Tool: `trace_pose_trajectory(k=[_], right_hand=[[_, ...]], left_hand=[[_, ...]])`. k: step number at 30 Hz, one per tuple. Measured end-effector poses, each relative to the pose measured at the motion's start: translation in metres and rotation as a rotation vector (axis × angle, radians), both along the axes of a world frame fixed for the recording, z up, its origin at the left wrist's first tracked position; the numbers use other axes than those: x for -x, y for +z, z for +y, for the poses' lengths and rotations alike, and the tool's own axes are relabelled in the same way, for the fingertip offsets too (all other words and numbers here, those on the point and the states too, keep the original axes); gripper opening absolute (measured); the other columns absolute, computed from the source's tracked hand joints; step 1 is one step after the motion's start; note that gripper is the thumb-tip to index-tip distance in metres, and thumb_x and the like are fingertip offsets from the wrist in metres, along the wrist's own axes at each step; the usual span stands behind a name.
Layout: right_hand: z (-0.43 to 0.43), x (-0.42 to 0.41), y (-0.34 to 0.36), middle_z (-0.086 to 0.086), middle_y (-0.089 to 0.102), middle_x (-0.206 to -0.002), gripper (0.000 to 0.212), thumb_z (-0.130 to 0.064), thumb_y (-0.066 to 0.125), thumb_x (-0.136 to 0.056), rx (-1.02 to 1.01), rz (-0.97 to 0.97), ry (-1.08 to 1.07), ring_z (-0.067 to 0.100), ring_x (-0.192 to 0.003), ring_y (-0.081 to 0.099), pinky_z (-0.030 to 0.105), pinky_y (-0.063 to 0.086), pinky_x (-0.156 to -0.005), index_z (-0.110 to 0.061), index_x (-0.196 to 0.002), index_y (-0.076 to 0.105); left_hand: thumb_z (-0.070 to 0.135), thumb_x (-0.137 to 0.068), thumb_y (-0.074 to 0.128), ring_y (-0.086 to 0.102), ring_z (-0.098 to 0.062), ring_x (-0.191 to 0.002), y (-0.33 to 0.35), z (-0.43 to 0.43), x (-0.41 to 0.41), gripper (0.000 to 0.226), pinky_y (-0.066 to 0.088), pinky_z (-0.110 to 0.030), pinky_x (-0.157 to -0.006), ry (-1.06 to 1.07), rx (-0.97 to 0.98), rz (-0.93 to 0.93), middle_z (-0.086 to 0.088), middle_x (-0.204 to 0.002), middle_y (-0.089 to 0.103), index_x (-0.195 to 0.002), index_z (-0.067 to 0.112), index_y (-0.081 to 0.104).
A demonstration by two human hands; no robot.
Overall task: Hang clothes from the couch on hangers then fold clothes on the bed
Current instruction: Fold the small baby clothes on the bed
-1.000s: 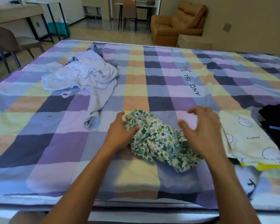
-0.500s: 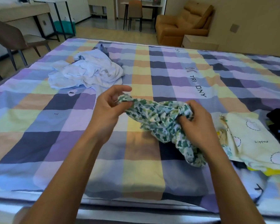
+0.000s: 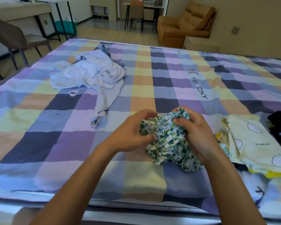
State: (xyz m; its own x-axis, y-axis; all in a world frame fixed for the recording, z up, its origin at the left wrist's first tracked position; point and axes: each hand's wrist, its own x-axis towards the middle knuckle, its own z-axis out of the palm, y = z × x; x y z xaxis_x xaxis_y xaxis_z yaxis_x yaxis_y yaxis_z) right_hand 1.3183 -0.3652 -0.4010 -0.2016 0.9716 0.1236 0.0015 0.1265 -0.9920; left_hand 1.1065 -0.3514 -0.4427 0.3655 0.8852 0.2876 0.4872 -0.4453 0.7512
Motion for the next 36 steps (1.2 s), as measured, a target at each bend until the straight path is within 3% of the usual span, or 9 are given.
trace_pose_trajectory(k=[5, 7, 12, 17, 21, 25, 27, 31, 36], right_hand=[[0.004, -0.012, 0.028, 0.009, 0.062, -0.078, 0.021, 0.01, 0.041, -0.087, -0.006, 0.303, 0.13, 0.021, -0.071, 0.059, 0.03, 0.051, -0.068, -0.009, -0.083, 0.049], [0.012, -0.021, 0.043, 0.01, 0.058, -0.078, 0.02, 0.007, 0.04, -0.082, -0.054, 0.354, 0.151, 0.023, -0.073, 0.055, 0.035, 0.048, -0.076, -0.011, -0.081, 0.05], [0.032, -0.044, 0.093, 0.005, 0.047, -0.065, 0.035, 0.013, 0.017, -0.081, -0.138, 0.404, 0.109, 0.017, -0.059, 0.04, 0.026, 0.042, -0.061, -0.012, -0.079, 0.04], [0.063, -0.086, 0.1, 0.01, 0.056, -0.071, 0.025, 0.004, 0.037, -0.088, -0.23, -0.627, -0.421, 0.025, -0.068, 0.05, 0.032, 0.037, -0.063, -0.012, -0.077, 0.054], [0.061, -0.089, 0.063, 0.011, 0.061, -0.117, 0.032, -0.017, 0.058, -0.094, -0.066, -1.114, -0.323, 0.03, -0.105, 0.059, 0.044, 0.05, -0.088, -0.023, -0.125, 0.051], [0.019, -0.028, 0.052, -0.013, 0.06, -0.118, 0.039, -0.043, 0.072, -0.089, -0.114, -0.766, 0.109, 0.007, -0.11, 0.059, 0.028, 0.05, -0.091, -0.035, -0.123, 0.054], [0.007, -0.001, 0.05, -0.02, 0.064, -0.102, 0.043, -0.053, 0.077, -0.082, -0.095, -0.683, 0.227, 0.001, -0.098, 0.064, 0.031, 0.052, -0.084, -0.036, -0.113, 0.054], [0.007, 0.027, 0.055, -0.017, 0.066, -0.097, 0.048, -0.053, 0.082, -0.077, -0.255, -0.601, 0.057, 0.001, -0.086, 0.066, 0.033, 0.053, -0.071, -0.034, -0.108, 0.049], [0.023, 0.034, 0.074, -0.005, 0.061, -0.094, 0.026, -0.033, 0.072, -0.088, -0.449, -0.506, -0.15, 0.015, -0.087, 0.059, 0.045, 0.05, -0.077, -0.022, -0.103, 0.055]], left_hand=[[0.024, -0.087, 0.061, 0.06, -0.012, -0.081, -0.017, 0.016, -0.018, 0.003, 0.05, -0.039, -0.075, 0.001, -0.122, 0.103, 0.006, -0.088, 0.066, -0.09, 0.025, 0.062], [0.022, -0.093, 0.059, 0.059, -0.016, -0.075, -0.008, 0.022, -0.025, 0.011, 0.05, -0.042, -0.072, 0.029, -0.15, 0.032, 0.005, -0.079, 0.065, -0.084, 0.02, 0.063], [0.047, -0.079, 0.059, 0.05, -0.025, -0.11, -0.004, 0.04, -0.037, 0.057, 0.044, -0.043, -0.09, -0.033, -0.039, 0.401, -0.001, -0.121, 0.053, -0.13, 0.023, 0.055], [0.019, -0.085, 0.061, 0.062, -0.032, -0.103, -0.026, 0.047, -0.019, 0.023, 0.051, -0.046, -0.084, 0.12, 0.016, 0.402, -0.006, -0.108, 0.069, -0.107, 0.021, 0.067], [0.023, -0.095, 0.064, 0.054, -0.019, -0.062, 0.002, 0.046, -0.012, 0.03, 0.044, -0.037, -0.062, 0.156, -0.006, 0.129, -0.006, -0.067, 0.057, -0.073, 0.005, 0.056], [0.035, -0.097, 0.065, 0.058, -0.019, -0.072, 0.057, 0.041, -0.012, 0.037, 0.044, -0.035, -0.069, 0.089, 0.275, -0.195, -0.026, -0.079, 0.06, -0.09, -0.001, 0.064], [0.039, -0.098, 0.065, 0.066, -0.023, -0.087, 0.083, 0.037, -0.013, 0.027, 0.05, -0.038, -0.078, 0.07, 0.398, -0.343, -0.012, -0.087, 0.07, -0.093, 0.012, 0.068], [0.045, -0.09, 0.071, 0.072, -0.02, -0.091, 0.124, 0.026, -0.008, 0.041, 0.059, -0.032, -0.079, -0.027, 0.569, -0.602, -0.005, -0.094, 0.075, -0.107, 0.009, 0.062], [0.002, -0.079, 0.075, 0.065, -0.019, -0.087, 0.149, 0.028, 0.009, 0.037, 0.056, -0.031, -0.072, -0.062, 0.51, -0.493, -0.006, -0.097, 0.067, -0.106, 0.018, 0.057]])
